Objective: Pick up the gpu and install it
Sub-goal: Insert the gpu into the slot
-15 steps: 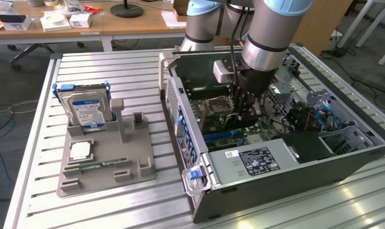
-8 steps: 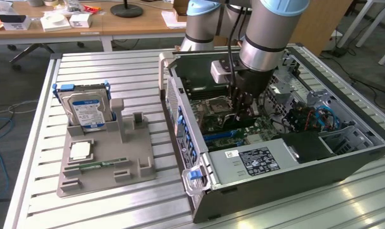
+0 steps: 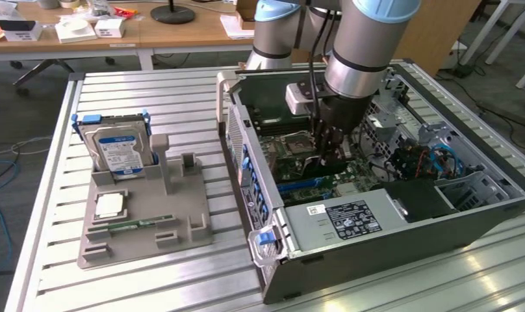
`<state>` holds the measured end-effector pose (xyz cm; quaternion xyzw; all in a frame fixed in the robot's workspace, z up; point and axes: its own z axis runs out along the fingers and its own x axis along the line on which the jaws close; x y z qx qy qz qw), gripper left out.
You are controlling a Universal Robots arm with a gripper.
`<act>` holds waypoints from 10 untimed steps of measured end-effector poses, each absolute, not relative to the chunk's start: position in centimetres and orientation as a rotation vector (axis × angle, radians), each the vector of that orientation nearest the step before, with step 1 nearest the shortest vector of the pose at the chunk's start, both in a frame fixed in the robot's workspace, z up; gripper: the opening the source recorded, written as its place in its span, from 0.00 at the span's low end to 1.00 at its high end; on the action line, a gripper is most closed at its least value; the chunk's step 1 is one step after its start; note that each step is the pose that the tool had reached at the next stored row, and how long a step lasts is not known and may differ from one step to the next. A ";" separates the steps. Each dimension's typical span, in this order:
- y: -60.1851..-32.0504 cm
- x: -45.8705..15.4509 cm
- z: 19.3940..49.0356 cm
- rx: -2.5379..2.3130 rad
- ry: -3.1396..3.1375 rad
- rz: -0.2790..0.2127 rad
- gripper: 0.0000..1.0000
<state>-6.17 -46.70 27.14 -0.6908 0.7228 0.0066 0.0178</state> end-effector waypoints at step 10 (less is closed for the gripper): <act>-46.7 -6.6 27.1 -2.146 2.245 0.020 0.26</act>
